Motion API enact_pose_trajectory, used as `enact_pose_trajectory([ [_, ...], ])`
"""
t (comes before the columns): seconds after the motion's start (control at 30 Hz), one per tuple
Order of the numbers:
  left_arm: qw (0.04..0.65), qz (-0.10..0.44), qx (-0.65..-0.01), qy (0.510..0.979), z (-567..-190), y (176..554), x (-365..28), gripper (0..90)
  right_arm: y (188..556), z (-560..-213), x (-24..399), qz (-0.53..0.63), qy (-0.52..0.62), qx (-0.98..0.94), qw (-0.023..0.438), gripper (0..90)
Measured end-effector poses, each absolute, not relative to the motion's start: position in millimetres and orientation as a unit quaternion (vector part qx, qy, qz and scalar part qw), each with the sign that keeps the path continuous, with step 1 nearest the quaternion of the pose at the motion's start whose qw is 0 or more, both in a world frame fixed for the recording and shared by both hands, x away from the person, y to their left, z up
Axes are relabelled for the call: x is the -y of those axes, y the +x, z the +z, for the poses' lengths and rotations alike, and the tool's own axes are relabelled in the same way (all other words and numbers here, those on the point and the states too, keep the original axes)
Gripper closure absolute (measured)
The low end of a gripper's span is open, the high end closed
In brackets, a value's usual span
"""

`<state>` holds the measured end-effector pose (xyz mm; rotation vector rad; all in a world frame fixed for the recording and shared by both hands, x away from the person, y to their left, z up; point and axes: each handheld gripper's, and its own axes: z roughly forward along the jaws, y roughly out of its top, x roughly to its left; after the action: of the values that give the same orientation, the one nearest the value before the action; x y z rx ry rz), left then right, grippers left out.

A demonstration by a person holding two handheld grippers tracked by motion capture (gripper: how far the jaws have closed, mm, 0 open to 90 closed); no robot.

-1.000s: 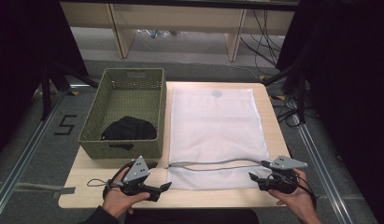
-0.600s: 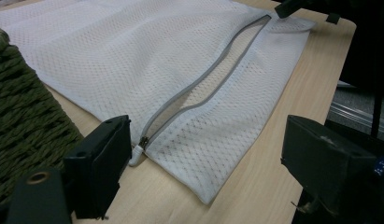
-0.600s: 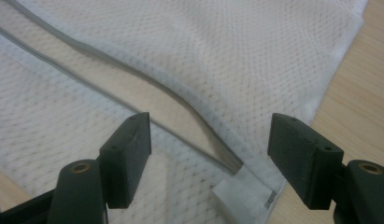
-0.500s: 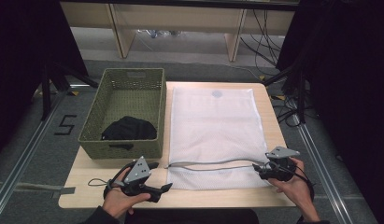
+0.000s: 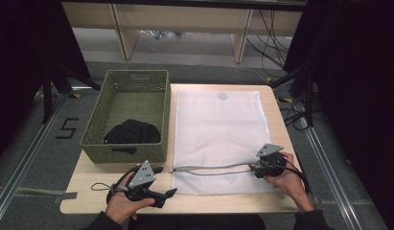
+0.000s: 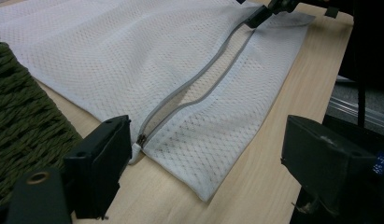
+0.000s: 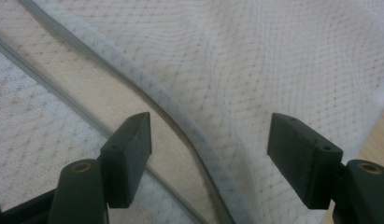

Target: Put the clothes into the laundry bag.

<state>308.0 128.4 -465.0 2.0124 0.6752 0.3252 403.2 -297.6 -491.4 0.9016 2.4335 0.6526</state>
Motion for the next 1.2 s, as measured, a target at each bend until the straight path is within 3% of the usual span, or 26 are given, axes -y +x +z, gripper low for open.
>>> enact_pose_trajectory([
  [0.5, 0.482, 0.133, -0.276, 0.821, -465, 310, -125, 16.4, 429, -495, 299, 0.207, 0.324, -0.879, 0.283, 37.1],
  [0.7, 0.481, 0.136, -0.276, 0.821, -465, 311, -125, 16.5, 432, -492, 288, 0.237, 0.295, -0.885, 0.271, 41.9],
  [0.73, 0.479, 0.138, -0.275, 0.822, -465, 310, -126, 16.6, 429, -493, 281, 0.256, 0.293, -0.888, 0.244, 41.6],
  [0.87, 0.480, 0.136, -0.276, 0.821, -464, 309, -126, 16.6, 424, -493, 269, 0.276, 0.268, -0.900, 0.204, 36.9],
  [1.1, 0.482, 0.137, -0.274, 0.821, -464, 309, -128, 16.7, 435, -500, 257, 0.277, 0.272, -0.901, 0.195, 30.1],
  [1.2, 0.478, 0.141, -0.273, 0.823, -464, 308, -128, 16.7, 440, -500, 258, 0.280, 0.270, -0.900, 0.195, 32.6],
])
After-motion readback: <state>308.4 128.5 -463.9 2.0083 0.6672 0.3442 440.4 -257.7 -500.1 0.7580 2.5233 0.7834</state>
